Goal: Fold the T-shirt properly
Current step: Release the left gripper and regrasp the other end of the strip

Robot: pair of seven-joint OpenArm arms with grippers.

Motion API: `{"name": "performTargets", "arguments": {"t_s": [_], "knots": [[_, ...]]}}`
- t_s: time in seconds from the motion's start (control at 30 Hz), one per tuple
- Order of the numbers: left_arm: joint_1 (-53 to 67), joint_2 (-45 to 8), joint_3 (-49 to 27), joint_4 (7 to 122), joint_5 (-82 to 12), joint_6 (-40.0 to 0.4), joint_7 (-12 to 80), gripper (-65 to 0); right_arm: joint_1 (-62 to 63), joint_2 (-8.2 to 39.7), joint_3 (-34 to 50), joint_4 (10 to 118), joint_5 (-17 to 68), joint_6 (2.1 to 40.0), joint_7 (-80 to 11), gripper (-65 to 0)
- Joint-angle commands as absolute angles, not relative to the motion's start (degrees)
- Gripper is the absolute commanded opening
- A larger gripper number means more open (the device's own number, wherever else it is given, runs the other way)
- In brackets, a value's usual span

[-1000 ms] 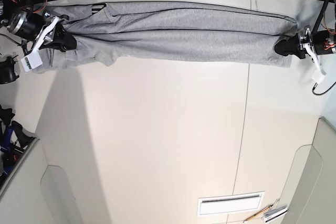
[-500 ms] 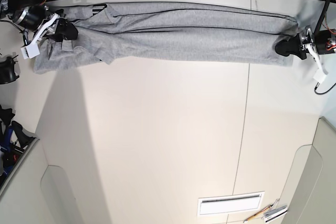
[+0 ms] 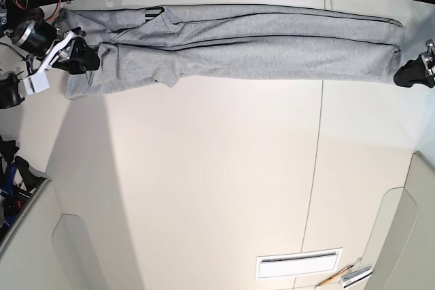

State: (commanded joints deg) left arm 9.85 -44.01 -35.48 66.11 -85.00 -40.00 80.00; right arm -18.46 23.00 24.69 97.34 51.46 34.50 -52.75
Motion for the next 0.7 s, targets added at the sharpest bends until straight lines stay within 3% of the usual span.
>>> {"name": "performTargets", "arguments": {"t_s": [0.1, 0.27, 0.5, 0.7], "knots": [[11.1, -44.3, -36.2, 66.0, -81.3, -40.0, 78.9, -16.9, -18.5, 23.0, 24.7, 97.3, 51.7, 34.5, -52.7, -40.6], [16.1, -44.3, -35.9, 66.0, -69.7, -40.0, 67.8, -16.9, -18.4, 23.0, 24.7, 97.3, 52.6, 34.5, -52.8, -40.6], [18.4, -41.8, -35.7, 66.0, -71.2, -40.0, 68.6, -17.0, -18.4, 23.0, 24.7, 97.3, 53.0, 34.5, -52.7, -40.6], [18.4, -40.3, -30.9, 66.0, -71.1, -40.0, 68.6, -17.0, -18.5, 23.0, 24.7, 97.3, 53.2, 34.5, -53.0, -40.6]]}}
